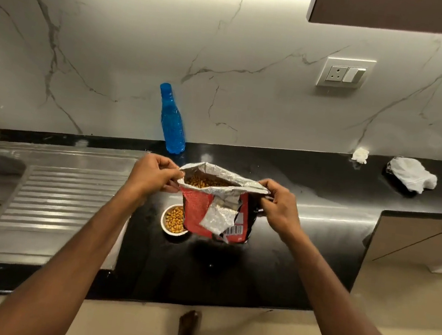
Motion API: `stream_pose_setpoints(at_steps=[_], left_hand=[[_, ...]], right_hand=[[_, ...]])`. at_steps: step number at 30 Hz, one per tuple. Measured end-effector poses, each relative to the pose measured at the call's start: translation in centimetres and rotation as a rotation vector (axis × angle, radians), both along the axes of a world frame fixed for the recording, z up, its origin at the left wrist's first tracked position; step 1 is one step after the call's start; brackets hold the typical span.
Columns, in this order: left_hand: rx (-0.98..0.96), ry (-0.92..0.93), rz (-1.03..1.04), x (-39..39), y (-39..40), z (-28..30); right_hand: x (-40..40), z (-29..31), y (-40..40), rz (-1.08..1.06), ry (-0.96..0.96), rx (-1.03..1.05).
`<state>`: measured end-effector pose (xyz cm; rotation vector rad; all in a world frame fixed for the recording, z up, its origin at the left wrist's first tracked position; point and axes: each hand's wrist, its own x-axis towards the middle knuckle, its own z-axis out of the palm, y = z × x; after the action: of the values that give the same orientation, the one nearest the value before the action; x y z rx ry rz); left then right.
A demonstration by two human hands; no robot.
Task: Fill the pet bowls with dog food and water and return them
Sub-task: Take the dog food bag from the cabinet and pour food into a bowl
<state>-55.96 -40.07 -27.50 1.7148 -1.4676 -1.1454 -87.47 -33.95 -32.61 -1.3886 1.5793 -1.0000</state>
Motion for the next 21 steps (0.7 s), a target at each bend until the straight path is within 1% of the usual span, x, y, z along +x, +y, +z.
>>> stream_pose_setpoints(at_steps=[2,5,11,17,21], left_hand=[[0.011,0.039,0.013,-0.2,-3.3,0.6],[0.034,0.071,0.019,-1.1,-8.6,0.6],[0.119,0.089,0.073,-3.0,-18.6,-2.0],[0.152,0.053,0.117,-4.4,-24.8,-4.9],[0.136,0.046,0.130,-5.3,-26.8,-6.4]], right_hand=[[-0.1,0.7,-3.7,-0.011,0.040,0.007],[-0.7,0.2,-9.9,-0.067,0.114,0.029],[-1.7,-1.4,-20.6,-0.082,0.273,0.090],[-1.9,-1.4,-26.5,-0.054,0.376,0.180],[-2.1,-2.2,-29.4,-0.072,0.442,0.239]])
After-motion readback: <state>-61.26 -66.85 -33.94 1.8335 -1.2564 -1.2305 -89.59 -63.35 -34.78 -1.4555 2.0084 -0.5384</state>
